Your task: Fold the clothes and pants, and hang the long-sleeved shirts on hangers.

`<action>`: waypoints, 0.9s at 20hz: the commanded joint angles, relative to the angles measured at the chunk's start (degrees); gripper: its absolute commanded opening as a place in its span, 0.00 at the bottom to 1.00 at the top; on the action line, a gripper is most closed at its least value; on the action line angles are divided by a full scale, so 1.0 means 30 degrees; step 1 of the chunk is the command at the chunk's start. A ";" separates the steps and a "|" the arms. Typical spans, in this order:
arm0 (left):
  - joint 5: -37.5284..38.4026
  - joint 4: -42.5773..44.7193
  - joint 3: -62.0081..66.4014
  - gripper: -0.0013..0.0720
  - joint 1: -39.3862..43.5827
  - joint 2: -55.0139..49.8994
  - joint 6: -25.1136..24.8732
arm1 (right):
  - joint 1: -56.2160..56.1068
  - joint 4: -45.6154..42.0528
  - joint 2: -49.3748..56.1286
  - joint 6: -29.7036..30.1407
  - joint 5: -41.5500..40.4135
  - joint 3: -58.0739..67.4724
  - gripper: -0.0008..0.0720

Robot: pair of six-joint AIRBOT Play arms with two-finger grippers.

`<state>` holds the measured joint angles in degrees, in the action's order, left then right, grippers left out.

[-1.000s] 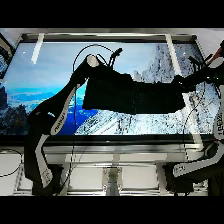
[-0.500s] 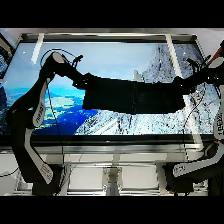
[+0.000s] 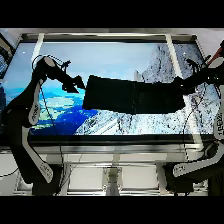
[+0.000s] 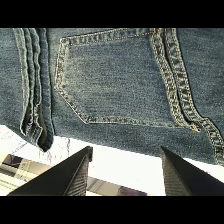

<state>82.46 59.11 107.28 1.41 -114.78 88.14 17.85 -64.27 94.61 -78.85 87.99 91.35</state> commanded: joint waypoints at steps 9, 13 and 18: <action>-0.0051 -0.2208 -0.0029 0.05 0.1661 -0.1690 -0.0692 | -0.0015 -0.0015 -0.0015 0.0051 -0.0036 0.0007 0.66; 0.2871 0.0590 -0.0022 0.05 0.0036 -0.0568 -0.0641 | -0.0015 -0.0022 -0.0015 0.0051 -0.0036 0.0007 0.66; 0.3468 0.3300 -0.0015 0.05 -0.2514 0.3402 0.0204 | -0.0015 -0.0015 -0.0015 0.0058 -0.0095 0.0007 0.66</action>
<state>90.94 64.95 107.20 -2.46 -110.32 87.96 17.85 -64.34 94.61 -78.67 87.83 91.35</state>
